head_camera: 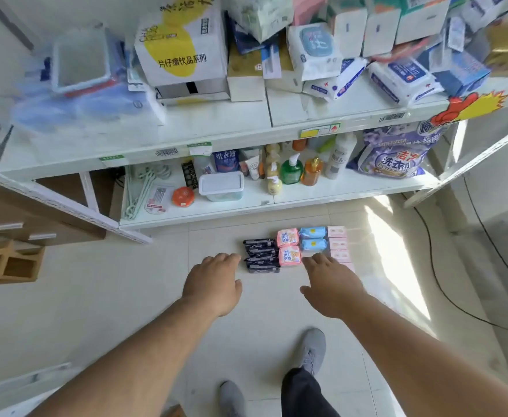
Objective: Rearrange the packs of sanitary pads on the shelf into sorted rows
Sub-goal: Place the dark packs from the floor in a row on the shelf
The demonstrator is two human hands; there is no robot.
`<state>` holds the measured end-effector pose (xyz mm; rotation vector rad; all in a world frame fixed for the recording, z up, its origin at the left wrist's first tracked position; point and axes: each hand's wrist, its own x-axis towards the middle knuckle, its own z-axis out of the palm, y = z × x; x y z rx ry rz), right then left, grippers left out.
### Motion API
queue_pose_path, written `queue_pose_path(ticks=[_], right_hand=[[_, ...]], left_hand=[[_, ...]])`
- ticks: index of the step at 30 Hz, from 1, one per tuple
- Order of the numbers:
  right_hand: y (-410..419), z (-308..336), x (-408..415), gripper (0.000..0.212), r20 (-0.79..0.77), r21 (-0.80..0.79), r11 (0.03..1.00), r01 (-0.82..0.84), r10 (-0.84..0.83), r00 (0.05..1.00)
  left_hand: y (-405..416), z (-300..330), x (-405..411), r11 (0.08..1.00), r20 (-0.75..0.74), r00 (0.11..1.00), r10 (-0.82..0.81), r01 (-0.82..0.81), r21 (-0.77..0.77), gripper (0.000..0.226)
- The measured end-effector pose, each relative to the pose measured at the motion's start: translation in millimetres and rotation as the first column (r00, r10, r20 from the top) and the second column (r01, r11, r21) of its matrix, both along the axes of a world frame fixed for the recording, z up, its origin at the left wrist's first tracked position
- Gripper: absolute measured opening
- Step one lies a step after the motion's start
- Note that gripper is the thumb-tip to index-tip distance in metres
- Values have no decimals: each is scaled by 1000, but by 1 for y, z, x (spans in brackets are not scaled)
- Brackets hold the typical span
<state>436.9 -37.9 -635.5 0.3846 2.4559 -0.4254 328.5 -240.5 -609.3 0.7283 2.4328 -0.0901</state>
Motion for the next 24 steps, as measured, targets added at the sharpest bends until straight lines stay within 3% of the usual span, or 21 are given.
queue_pose_path(ticks=[8, 18, 24], right_hand=[[25, -143, -30, 50, 38, -33, 999, 7, -6, 999], [-2, -396, -67, 40, 50, -28, 997, 73, -72, 996], [-7, -517, -85, 37, -1, 25, 997, 78, -78, 997]], left_hand=[[24, -146, -50, 999, 23, 999, 39, -39, 23, 50], [5, -412, -105, 996, 29, 995, 93, -94, 5, 46], [-3, -538, -123, 993, 38, 994, 103, -105, 48, 42]])
